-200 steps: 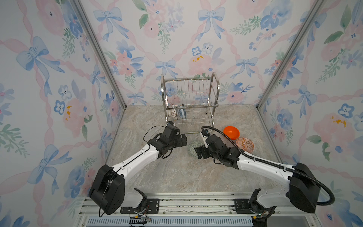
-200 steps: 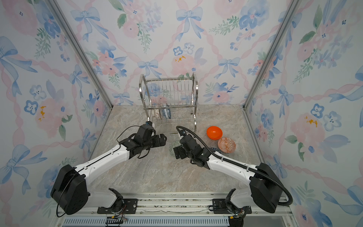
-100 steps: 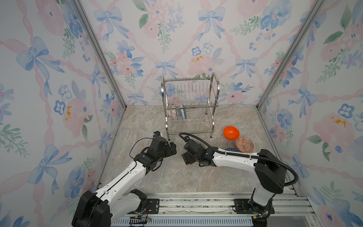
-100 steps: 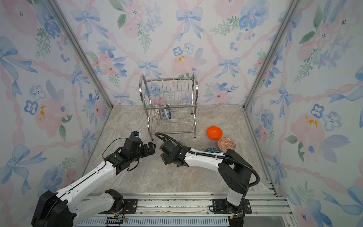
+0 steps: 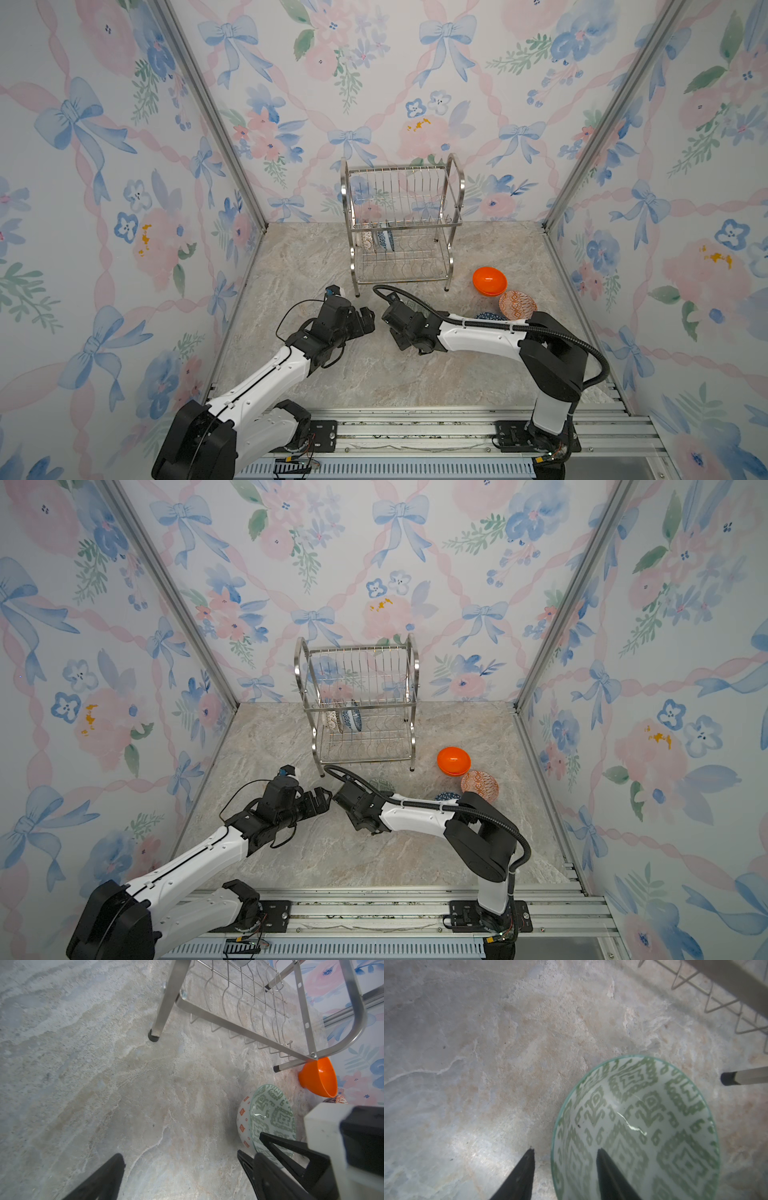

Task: Load bowls into a dish rack
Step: Pick up the bowl from the center of the table.

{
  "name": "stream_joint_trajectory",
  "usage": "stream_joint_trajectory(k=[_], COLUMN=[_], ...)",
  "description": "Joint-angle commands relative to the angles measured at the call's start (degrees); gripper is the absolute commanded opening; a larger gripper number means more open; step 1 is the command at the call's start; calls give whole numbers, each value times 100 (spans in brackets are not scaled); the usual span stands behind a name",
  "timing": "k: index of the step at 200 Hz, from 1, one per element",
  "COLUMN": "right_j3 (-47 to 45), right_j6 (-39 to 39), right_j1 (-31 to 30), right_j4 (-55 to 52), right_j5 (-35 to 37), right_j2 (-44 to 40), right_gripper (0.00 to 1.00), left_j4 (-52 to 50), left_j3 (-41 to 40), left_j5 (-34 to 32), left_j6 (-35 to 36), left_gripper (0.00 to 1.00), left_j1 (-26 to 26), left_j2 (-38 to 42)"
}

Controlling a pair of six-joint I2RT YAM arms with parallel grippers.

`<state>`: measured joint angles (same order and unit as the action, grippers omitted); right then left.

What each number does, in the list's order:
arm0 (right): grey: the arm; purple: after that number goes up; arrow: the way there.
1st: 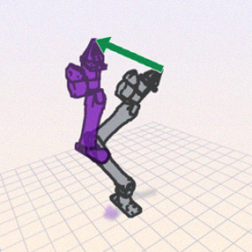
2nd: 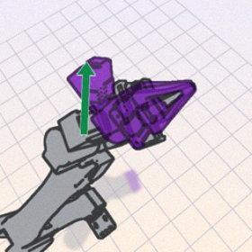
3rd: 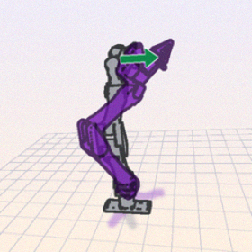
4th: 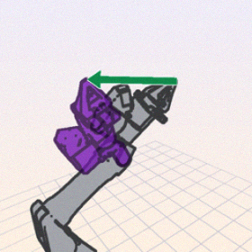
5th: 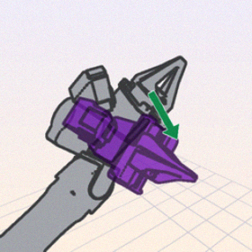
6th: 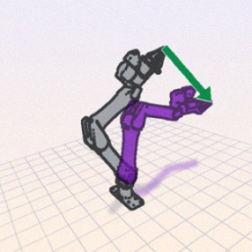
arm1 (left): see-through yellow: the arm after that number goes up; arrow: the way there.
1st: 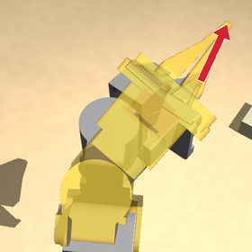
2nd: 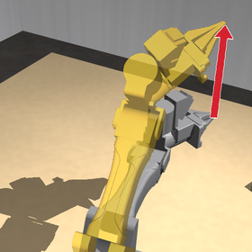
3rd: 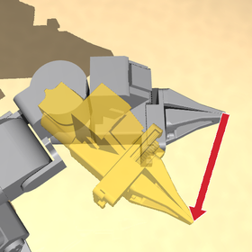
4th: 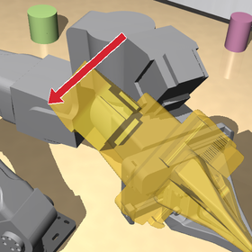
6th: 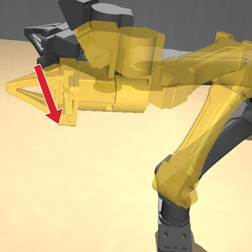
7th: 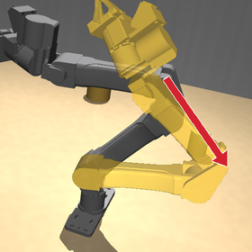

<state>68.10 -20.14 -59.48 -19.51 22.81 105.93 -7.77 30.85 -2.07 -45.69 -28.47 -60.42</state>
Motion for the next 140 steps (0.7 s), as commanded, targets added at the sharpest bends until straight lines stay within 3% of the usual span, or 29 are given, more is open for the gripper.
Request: stream_joint_trajectory(k=[1,68,140], right_j3=[181,443,12], right_j6=[19,107,125], right_j1=[-72,-78,-72], right_j4=[-198,-326,278], right_j5=[119,35,-404], right_j2=[112,238,-424], right_gripper=[43,18,3], left_j4=[206,202,189], left_j3=[-49,-75,-93], left_j5=[130,170,156], left_j6=[-50,-23,-27], left_gripper=[98,97,98], left_j1=[25,30,35], left_j2=[115,253,314])
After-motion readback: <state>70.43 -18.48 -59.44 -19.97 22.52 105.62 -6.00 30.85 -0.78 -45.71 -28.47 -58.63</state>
